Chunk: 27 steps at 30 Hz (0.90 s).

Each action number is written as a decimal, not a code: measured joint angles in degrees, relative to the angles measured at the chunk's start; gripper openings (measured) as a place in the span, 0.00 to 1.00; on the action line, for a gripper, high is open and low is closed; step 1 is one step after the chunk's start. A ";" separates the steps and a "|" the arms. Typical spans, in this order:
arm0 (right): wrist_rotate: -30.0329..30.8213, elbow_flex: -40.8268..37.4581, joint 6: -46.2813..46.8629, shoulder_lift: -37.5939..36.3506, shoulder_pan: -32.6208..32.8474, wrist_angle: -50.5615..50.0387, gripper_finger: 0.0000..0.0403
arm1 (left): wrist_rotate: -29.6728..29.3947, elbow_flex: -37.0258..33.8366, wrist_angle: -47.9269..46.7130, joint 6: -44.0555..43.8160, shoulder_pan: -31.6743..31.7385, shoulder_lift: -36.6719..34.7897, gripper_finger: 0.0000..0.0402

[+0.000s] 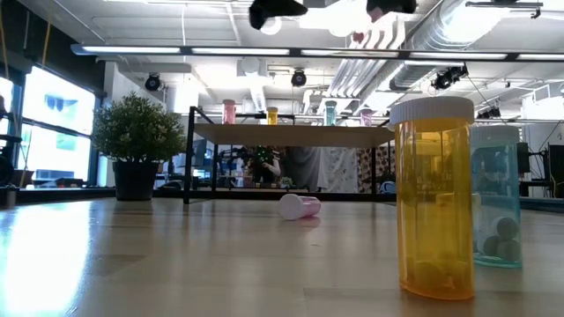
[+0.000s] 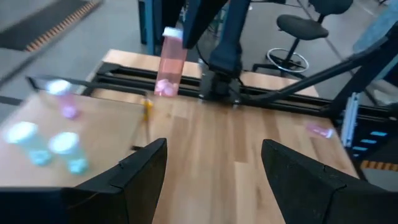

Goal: Pick and place medicine bottles onto shelf by color
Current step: Put the pink pill bottle on the shelf aligned with the other pink pill bottles

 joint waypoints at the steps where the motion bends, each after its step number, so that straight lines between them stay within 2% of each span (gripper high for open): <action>1: -0.76 0.00 -0.34 0.00 0.70 0.11 0.27 | -0.06 0.00 0.94 -1.07 -0.77 0.90 0.63; 9: -4.63 0.00 -2.87 0.01 5.90 0.66 0.27 | -2.56 0.00 9.86 -7.10 -4.96 6.79 0.63; 16: -9.45 0.00 -5.17 0.02 8.71 0.80 0.27 | -2.32 0.00 16.92 -10.14 -6.44 9.33 0.63; 22: -9.91 0.00 -6.14 0.02 10.56 1.74 0.27 | -0.30 -0.02 19.05 -13.21 -7.39 10.28 0.63; 27: -12.56 0.00 -6.59 0.03 11.52 3.70 0.27 | -0.15 -0.02 19.97 -13.73 -7.43 10.27 0.63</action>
